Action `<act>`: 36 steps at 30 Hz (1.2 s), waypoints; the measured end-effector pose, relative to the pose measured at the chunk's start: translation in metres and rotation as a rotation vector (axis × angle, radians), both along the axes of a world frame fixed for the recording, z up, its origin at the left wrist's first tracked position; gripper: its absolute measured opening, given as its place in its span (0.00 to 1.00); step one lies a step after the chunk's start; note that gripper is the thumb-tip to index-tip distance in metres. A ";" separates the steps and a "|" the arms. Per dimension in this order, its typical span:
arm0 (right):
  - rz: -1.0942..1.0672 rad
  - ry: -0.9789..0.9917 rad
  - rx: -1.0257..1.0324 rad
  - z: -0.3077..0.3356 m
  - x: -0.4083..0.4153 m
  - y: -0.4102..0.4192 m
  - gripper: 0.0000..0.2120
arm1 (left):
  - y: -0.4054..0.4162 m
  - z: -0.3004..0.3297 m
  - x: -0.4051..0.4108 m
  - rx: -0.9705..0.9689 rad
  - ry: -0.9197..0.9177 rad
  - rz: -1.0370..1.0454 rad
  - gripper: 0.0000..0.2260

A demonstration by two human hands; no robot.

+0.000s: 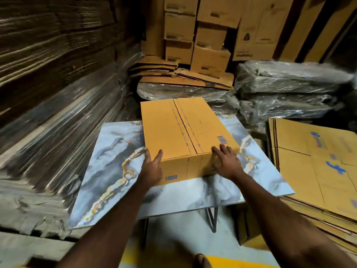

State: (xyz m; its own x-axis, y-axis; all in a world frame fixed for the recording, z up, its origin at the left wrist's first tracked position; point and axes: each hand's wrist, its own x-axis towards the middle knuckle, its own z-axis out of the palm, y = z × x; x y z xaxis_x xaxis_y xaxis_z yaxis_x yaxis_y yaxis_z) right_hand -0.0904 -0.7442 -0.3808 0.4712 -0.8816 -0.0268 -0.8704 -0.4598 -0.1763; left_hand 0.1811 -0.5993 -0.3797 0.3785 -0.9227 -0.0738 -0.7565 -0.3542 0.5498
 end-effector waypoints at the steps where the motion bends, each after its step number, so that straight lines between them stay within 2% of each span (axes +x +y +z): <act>1: -0.007 -0.011 -0.018 -0.003 0.000 0.000 0.33 | -0.003 -0.001 0.000 0.003 -0.032 0.016 0.32; 5: -0.080 -0.317 -0.106 -0.012 -0.005 0.001 0.31 | -0.018 0.001 -0.015 0.124 -0.186 0.166 0.34; 6: -0.182 -0.421 -0.163 -0.013 -0.006 0.002 0.30 | -0.023 0.004 -0.021 0.118 -0.250 0.209 0.33; 8: -0.551 -0.658 -0.200 -0.011 -0.011 0.003 0.27 | -0.033 0.013 -0.034 0.019 -0.343 0.236 0.32; 10: -0.872 -0.918 0.013 -0.016 -0.016 -0.006 0.26 | -0.047 0.021 -0.047 -0.066 -0.375 0.158 0.34; 11: -0.941 -1.015 0.141 -0.020 -0.019 -0.012 0.25 | -0.054 0.024 -0.054 -0.088 -0.376 0.101 0.34; 14: -0.958 -1.120 0.461 -0.043 -0.032 -0.032 0.20 | -0.078 0.029 -0.076 -0.125 -0.374 -0.050 0.32; 16: -0.930 -1.129 0.612 -0.061 -0.041 -0.045 0.13 | -0.092 0.029 -0.083 -0.126 -0.404 -0.119 0.34; 20: -0.984 -1.193 0.732 -0.058 -0.048 -0.050 0.09 | -0.113 0.022 -0.077 0.034 -0.456 -0.197 0.44; 23: -0.997 -1.275 0.882 -0.058 -0.045 -0.048 0.17 | -0.120 0.015 -0.071 0.210 -0.390 -0.206 0.50; 27: -1.027 -1.281 0.941 -0.059 -0.034 -0.048 0.26 | -0.118 0.008 -0.071 0.235 -0.430 -0.211 0.52; 32: -1.033 -1.390 1.046 -0.045 -0.024 -0.052 0.28 | -0.117 0.011 -0.062 0.251 -0.461 -0.196 0.40; 36: -0.938 -1.508 1.181 -0.030 -0.013 -0.061 0.29 | -0.110 0.021 -0.045 0.216 -0.387 -0.185 0.40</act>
State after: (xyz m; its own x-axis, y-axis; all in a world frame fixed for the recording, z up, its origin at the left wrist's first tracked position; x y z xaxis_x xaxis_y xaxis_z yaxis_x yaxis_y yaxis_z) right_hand -0.1036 -0.8048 -0.4111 0.1973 -0.6639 -0.7213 0.3307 0.7377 -0.5885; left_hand 0.1360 -0.7094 -0.3585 0.2468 -0.9562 -0.1571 -0.9522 -0.2694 0.1438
